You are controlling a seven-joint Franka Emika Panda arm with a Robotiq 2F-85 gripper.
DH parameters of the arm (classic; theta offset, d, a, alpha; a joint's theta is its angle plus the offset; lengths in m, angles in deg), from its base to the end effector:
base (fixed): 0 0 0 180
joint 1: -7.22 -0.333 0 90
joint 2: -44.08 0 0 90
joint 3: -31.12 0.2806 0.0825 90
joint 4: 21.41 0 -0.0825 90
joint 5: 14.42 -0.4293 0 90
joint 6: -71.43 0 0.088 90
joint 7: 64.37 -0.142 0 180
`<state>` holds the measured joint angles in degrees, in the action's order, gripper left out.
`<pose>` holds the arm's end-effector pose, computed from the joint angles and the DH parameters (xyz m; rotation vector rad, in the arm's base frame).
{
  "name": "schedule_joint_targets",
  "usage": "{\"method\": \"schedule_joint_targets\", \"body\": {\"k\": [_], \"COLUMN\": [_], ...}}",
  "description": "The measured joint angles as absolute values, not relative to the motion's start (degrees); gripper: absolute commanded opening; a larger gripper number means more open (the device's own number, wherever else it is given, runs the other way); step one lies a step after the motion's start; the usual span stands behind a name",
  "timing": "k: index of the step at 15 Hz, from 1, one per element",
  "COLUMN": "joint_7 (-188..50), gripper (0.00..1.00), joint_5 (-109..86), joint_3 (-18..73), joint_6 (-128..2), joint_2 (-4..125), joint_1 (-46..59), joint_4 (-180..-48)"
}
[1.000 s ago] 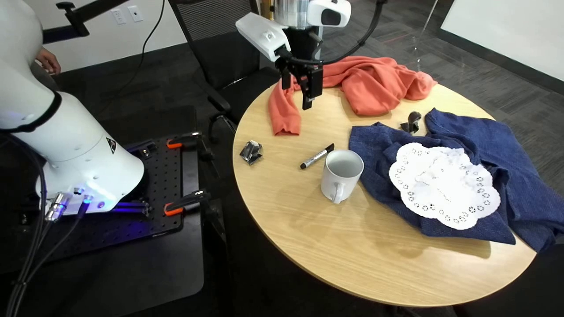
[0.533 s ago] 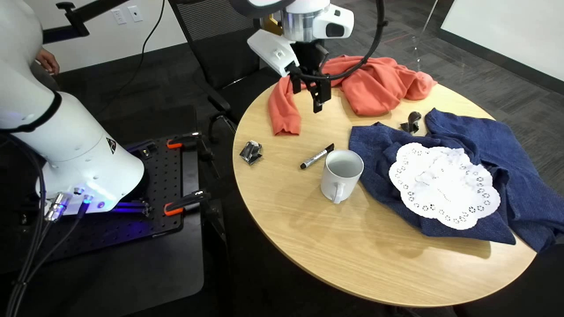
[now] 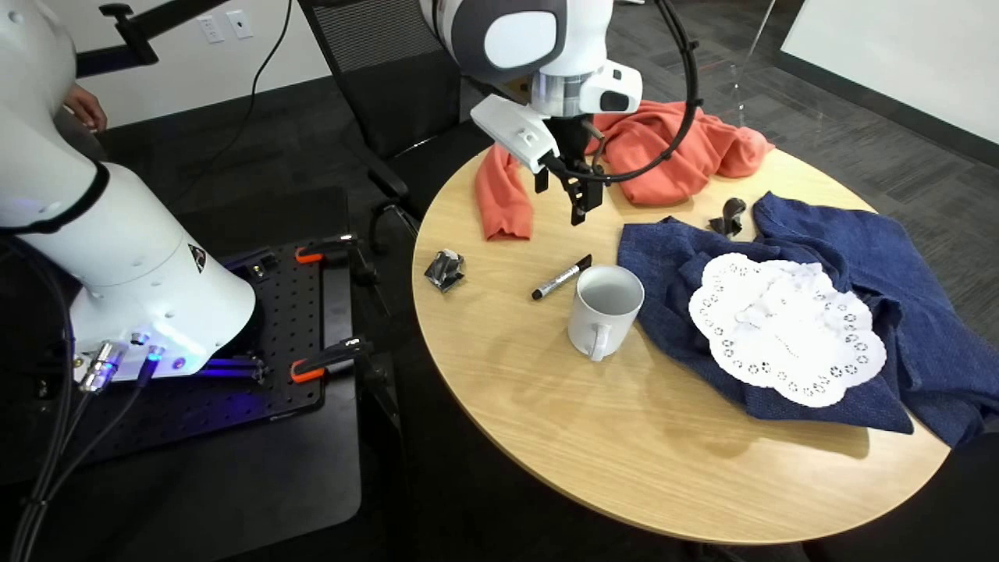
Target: Put the black marker inside the white mug, remove the marker from the mug and put it on the table
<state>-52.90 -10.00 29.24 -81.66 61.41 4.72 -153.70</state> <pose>0.5470 0.0057 0.1113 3.0579 0.4318 0.0860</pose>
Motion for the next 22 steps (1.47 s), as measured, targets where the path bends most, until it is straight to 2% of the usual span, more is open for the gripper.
{"method": "schedule_joint_targets", "body": {"k": [13,22], "joint_7": [-46.41,-46.29], "gripper": [1.00,1.00], "joint_5": [-8.92,-8.92], "joint_3": [31.96,32.55], "joint_6": [-81.73,-81.73], "joint_2": [75.84,81.21], "joint_1": [9.44,10.79], "joint_4": [-143.45,-139.48]}}
